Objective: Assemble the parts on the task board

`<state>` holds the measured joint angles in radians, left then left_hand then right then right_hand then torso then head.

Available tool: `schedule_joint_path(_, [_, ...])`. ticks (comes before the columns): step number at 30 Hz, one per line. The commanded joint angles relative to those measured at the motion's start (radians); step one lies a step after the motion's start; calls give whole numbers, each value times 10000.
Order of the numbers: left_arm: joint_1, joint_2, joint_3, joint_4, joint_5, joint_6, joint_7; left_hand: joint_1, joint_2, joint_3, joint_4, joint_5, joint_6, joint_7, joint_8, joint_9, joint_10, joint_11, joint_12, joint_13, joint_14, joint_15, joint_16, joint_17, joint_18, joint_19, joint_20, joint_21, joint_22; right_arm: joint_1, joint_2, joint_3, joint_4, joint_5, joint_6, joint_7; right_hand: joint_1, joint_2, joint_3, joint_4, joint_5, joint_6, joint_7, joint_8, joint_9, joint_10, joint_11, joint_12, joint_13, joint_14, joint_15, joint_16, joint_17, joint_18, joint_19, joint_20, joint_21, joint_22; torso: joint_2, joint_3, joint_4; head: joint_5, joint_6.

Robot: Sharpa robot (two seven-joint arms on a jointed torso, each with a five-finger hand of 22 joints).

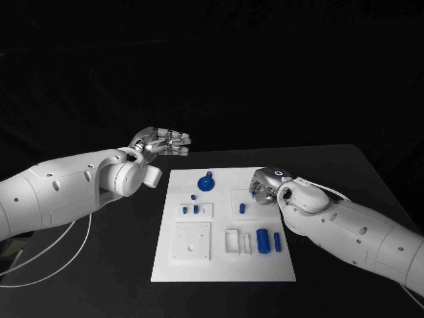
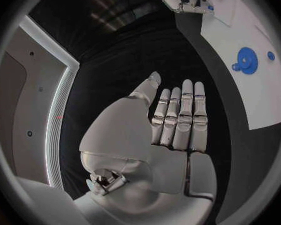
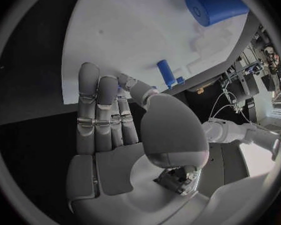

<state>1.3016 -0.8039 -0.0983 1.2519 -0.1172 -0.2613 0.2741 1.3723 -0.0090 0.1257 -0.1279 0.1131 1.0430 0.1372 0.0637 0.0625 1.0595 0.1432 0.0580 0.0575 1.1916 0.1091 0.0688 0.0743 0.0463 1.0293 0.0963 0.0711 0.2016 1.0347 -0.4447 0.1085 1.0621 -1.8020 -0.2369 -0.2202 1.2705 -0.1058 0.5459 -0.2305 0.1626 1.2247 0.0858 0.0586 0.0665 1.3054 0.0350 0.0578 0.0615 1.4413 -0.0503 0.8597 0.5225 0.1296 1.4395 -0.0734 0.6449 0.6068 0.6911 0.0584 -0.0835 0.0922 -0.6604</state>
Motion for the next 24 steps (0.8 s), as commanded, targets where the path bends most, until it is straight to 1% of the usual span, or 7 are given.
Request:
schedule_joint_path(1, [16, 32, 11, -1, 79, 123, 46, -18, 79, -40, -8, -50, -18, 68, -8, -4, -81, 23, 23, 4, 9, 21, -50, 8, 52, 66, -10, 69, -9, -50, 51, -57, -27, -261, 169, -102, -33, 129, -74, -5, -69, 127, 5, 52, 12, 110, -23, 19, 11, -4, -79, 18, 14, 8, -19, -64, 59, 64, 6, 4, -3, -1, -14])
schedule_joint_path(6, [16, 43, 11, -12, 79, 133, 40, 4, 83, -50, -25, -52, -14, 68, -7, -4, -94, 28, 24, 4, 8, 21, -47, 10, 57, 77, -11, 76, -59, -54, 87, -131, -76, -374, 127, -259, -49, 187, -81, -46, -107, 233, -20, 54, 17, 211, -60, 20, 14, 2, -120, 6, 26, -15, -20, -107, 63, 191, 8, 6, -1, 7, -34])
schedule_joint_path(10, [16, 46, 11, -25, 79, 138, 37, 15, 84, -55, -38, -46, -14, 71, -8, -4, -109, 30, 25, 4, 10, 21, -48, 10, 61, 89, -11, 84, -86, -56, 94, -168, -106, -493, 21, -434, -99, 222, 38, -45, -182, 343, -45, 52, 27, 303, -93, 16, 13, 4, -160, -4, 42, -29, -30, -151, 65, 320, 4, 5, -14, 15, -42])
schedule_joint_path(14, [16, 56, 11, -47, 80, 141, 37, 20, 84, -55, -42, -46, -14, 69, -8, -4, -110, 31, 25, 4, 13, 20, -47, 10, 63, 94, -13, 87, -88, -57, 71, -183, -126, -603, -129, -582, -130, 192, 246, -47, -133, 435, -71, 58, 37, 407, -117, 21, 19, 7, -178, -3, 61, -34, -27, -169, 71, 454, -4, -1, -15, 13, -47])
schedule_joint_path(19, [16, 61, 11, -86, 80, 133, 39, 25, 85, -59, -49, -45, -14, 70, -8, -4, -120, 34, 23, 4, 11, 20, -48, 9, 71, 104, -14, 93, -107, -62, 12, -188, -116, -667, -316, -654, -165, 127, 491, -4, -137, 484, -87, 54, 43, 461, -130, 21, 18, 13, -192, -15, 77, -36, -51, -185, 66, 674, -8, 16, -13, 26, -38])
schedule_joint_path(24, [16, 58, 11, -132, 90, 123, 45, 25, 85, -59, -49, -45, -14, 70, -8, -4, -120, 34, 23, 4, 11, 20, -48, 9, 71, 104, -14, 93, -107, -80, -83, -188, -33, -651, -667, -584, -167, 86, 589, 24, -144, 533, -102, 57, 49, 510, -143, 24, 20, 22, -198, 1, 98, -30, -27, -193, 30, 806, -7, 13, -10, 45, -23])
